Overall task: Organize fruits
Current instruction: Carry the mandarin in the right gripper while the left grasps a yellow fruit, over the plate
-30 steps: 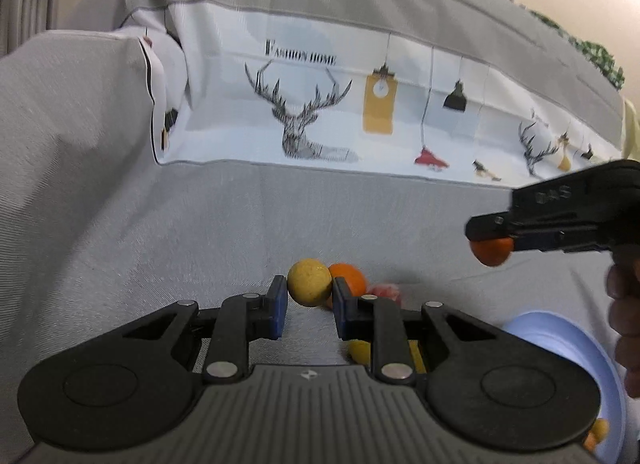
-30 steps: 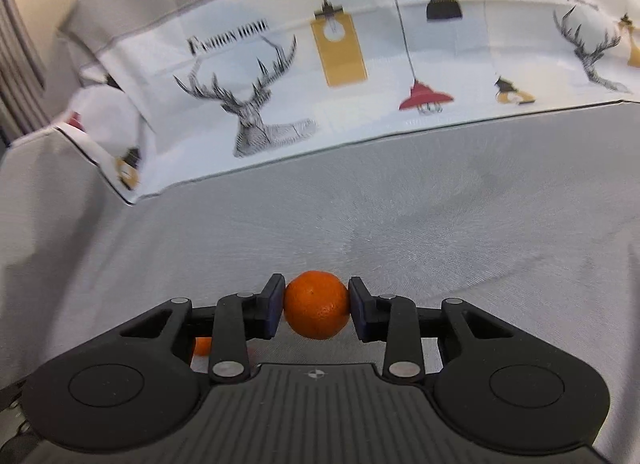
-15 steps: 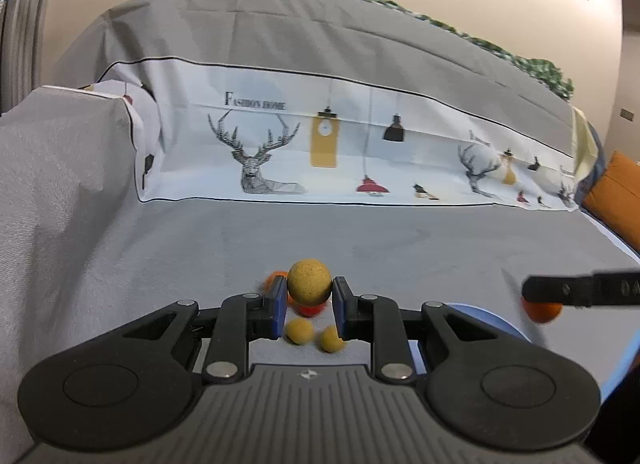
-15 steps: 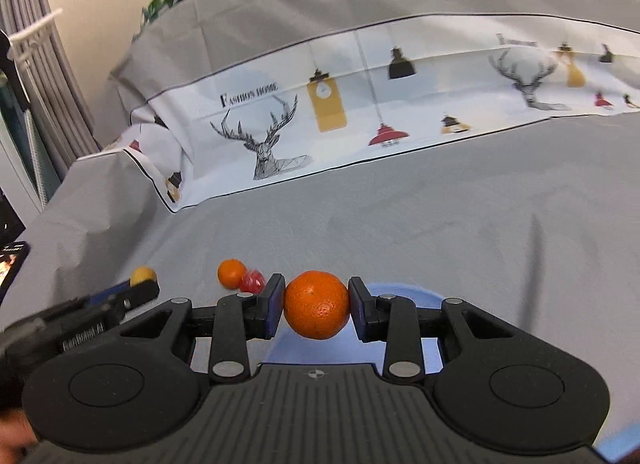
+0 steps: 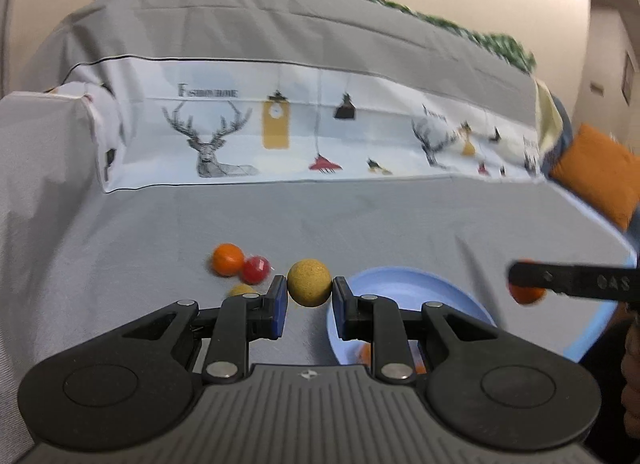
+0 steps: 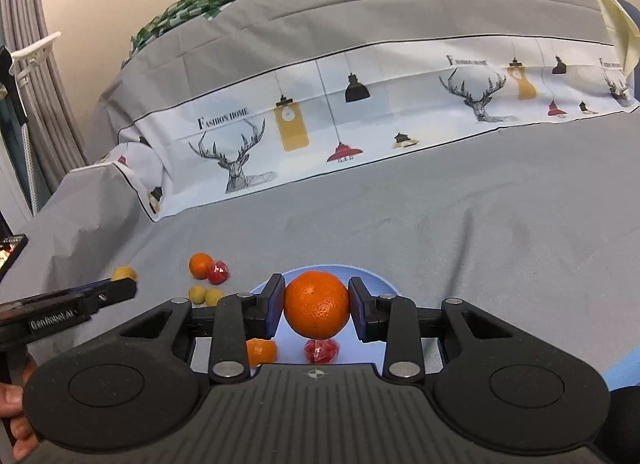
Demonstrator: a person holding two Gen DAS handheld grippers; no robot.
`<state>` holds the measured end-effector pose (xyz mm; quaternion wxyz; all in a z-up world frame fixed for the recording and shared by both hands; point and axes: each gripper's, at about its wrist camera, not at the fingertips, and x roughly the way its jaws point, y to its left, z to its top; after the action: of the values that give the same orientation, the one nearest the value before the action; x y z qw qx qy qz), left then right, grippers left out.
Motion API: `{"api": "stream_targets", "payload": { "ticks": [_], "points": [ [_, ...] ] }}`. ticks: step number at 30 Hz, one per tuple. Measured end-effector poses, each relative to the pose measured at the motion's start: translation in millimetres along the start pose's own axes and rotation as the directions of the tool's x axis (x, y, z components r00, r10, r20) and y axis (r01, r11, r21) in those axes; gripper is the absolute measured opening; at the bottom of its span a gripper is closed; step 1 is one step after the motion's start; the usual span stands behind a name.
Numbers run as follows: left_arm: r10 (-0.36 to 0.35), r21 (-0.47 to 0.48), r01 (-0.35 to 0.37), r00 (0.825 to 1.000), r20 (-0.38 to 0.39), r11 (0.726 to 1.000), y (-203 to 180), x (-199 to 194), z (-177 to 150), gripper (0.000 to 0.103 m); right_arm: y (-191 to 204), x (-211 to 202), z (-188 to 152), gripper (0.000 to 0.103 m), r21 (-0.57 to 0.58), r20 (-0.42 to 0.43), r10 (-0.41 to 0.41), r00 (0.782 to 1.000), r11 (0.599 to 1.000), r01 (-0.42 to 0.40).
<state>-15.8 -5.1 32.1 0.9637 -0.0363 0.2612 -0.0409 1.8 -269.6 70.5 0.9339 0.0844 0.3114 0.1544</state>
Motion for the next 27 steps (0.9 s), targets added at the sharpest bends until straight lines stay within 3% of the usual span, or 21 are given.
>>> {"api": "stream_targets", "payload": {
  "ticks": [4,9,13,17,20,24,27],
  "points": [
    [-0.019,0.079,0.019,1.000,-0.006,0.997,-15.7,4.6,-7.2,0.026,11.3,13.2,-3.8,0.036,-0.031,-0.023,0.008,1.000,0.999,-0.009],
    [-0.040,0.106,0.042,0.999,-0.018,0.993,-28.3,14.2,-15.0,0.026,15.2,22.8,-5.8,0.036,-0.065,-0.030,-0.005,1.000,0.998,0.003],
    [-0.069,0.137,0.073,0.997,-0.036,0.988,-42.4,21.2,-21.4,0.026,2.3,27.2,-3.1,0.036,-0.015,-0.025,-0.025,0.999,1.000,0.024],
    [-0.097,0.083,0.101,0.994,-0.056,0.991,-48.6,26.7,-23.4,0.026,-4.9,30.0,-2.4,0.036,0.024,-0.021,-0.041,0.999,0.999,0.042],
    [-0.100,0.103,0.106,0.993,-0.064,0.989,-55.0,30.7,-26.1,0.026,-4.2,32.5,-3.1,0.036,0.020,-0.023,-0.044,0.999,0.999,0.045],
    [-0.101,0.044,0.104,0.992,-0.069,0.994,-53.1,34.0,-25.8,0.026,-1.0,35.7,-3.9,0.036,-0.003,-0.025,-0.044,0.999,0.999,0.044],
    [-0.104,0.088,0.109,0.993,-0.063,0.990,-55.6,33.7,-28.7,0.026,-0.3,37.6,-4.2,0.036,-0.010,-0.030,-0.047,0.998,0.999,0.047]
  ]
}}
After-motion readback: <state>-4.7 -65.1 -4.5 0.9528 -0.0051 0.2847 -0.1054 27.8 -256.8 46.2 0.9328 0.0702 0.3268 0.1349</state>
